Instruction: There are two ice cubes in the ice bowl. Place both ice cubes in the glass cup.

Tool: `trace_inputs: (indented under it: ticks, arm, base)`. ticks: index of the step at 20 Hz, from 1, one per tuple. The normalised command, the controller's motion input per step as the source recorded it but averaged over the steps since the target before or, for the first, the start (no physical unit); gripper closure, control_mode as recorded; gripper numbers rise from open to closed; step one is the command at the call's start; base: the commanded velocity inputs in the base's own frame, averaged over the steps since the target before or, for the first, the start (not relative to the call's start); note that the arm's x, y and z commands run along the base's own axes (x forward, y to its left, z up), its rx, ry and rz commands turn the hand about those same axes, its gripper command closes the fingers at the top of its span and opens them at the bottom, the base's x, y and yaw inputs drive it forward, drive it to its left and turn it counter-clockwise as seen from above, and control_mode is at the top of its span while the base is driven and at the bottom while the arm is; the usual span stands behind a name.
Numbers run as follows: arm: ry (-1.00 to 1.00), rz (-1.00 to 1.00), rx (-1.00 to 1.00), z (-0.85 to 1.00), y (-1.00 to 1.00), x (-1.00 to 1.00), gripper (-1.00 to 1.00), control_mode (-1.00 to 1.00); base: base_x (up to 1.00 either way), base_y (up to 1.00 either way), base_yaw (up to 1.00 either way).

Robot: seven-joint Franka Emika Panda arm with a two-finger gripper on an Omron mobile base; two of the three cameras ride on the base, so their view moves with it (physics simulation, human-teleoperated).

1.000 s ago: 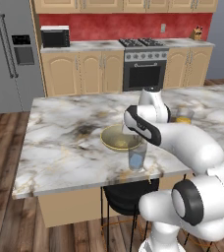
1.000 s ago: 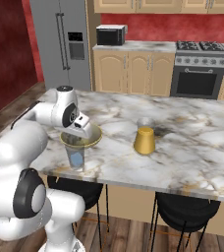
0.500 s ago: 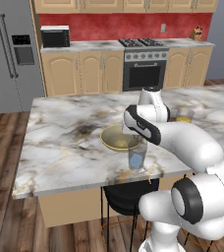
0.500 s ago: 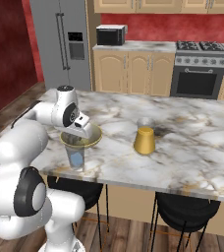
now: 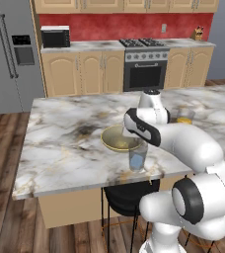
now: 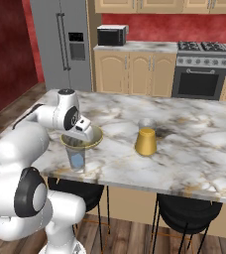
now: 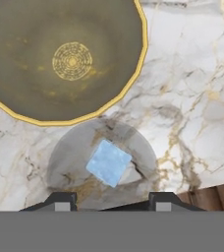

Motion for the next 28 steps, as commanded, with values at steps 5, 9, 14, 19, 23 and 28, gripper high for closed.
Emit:
trace_inputs:
  ticks: [5,9,14,19,23,28]
  arm:
    - [0.00,0.00,0.00,-0.05,0.00,0.00,1.00,-1.00]
    - [0.00,0.00,0.00,-0.01,0.00,0.00,1.00,-1.00]
    - [0.00,0.00,0.00,0.00,0.03,0.00,-1.00,-1.00]
    - [0.00,0.00,0.00,0.00,0.02,0.07,-1.00,-1.00]
    - [-0.01,0.00,0.00,0.00,0.00,0.06,-1.00,-1.00]
    - [-0.06,0.00,0.00,0.19,0.00,-0.11,-1.00,-1.00]
  base:
    - [0.00,0.00,0.00]
    - [0.00,0.00,0.00]
    - [0.00,0.00,0.00]
    - [0.00,0.00,0.00]
    - [0.00,0.00,0.00]
    - [0.00,0.00,0.00]
